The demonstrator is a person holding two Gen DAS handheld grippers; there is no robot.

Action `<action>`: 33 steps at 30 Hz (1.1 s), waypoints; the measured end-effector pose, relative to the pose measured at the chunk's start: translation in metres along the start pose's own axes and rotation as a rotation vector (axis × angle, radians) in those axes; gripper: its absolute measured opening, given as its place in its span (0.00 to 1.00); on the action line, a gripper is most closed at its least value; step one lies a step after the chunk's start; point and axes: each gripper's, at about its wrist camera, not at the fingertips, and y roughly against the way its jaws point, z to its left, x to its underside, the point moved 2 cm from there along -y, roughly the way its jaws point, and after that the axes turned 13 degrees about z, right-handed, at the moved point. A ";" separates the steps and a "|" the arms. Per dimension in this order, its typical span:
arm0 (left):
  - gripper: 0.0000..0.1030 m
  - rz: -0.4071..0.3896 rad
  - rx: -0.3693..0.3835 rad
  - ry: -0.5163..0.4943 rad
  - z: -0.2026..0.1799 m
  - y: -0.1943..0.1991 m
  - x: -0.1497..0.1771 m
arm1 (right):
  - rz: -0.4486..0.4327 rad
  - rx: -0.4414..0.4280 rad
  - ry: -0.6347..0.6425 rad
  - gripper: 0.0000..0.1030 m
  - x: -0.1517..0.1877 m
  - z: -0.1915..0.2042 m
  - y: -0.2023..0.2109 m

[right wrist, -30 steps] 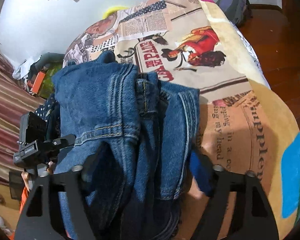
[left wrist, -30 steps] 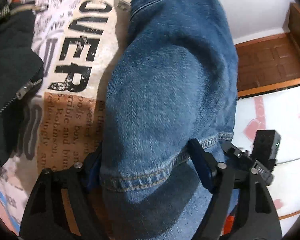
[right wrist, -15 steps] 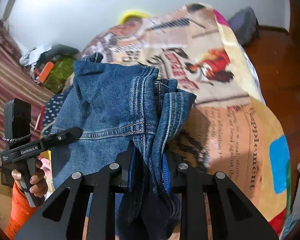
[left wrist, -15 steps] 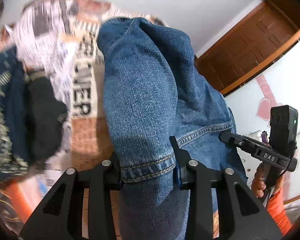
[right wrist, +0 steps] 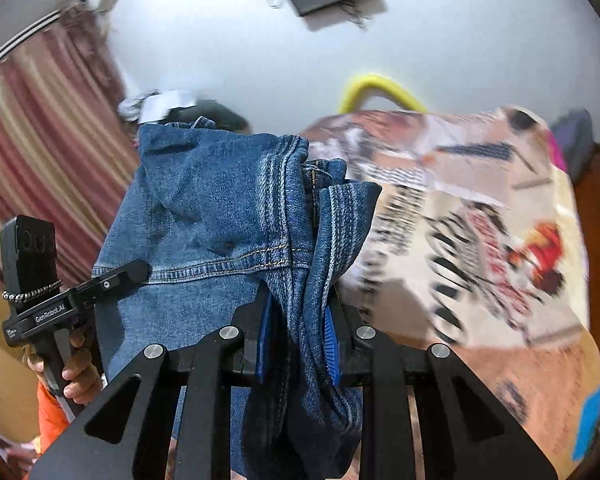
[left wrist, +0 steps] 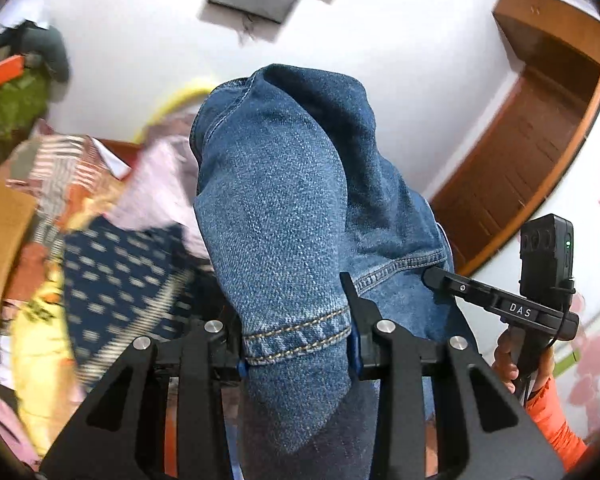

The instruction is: Fold large clothes

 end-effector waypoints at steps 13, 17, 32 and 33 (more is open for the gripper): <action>0.34 -0.006 -0.168 0.112 0.124 -0.011 0.006 | 0.112 -0.088 0.060 0.20 -0.035 0.037 -0.139; 0.35 0.067 -0.209 0.175 0.166 -0.052 0.017 | 0.186 -0.051 0.014 0.20 -0.029 0.024 -0.196; 0.60 0.094 -0.371 0.154 0.166 -0.059 0.035 | 0.187 0.185 0.114 0.30 -0.002 0.029 -0.193; 0.60 0.094 -0.376 0.143 0.160 -0.053 0.038 | 0.177 0.185 0.122 0.30 -0.002 0.030 -0.191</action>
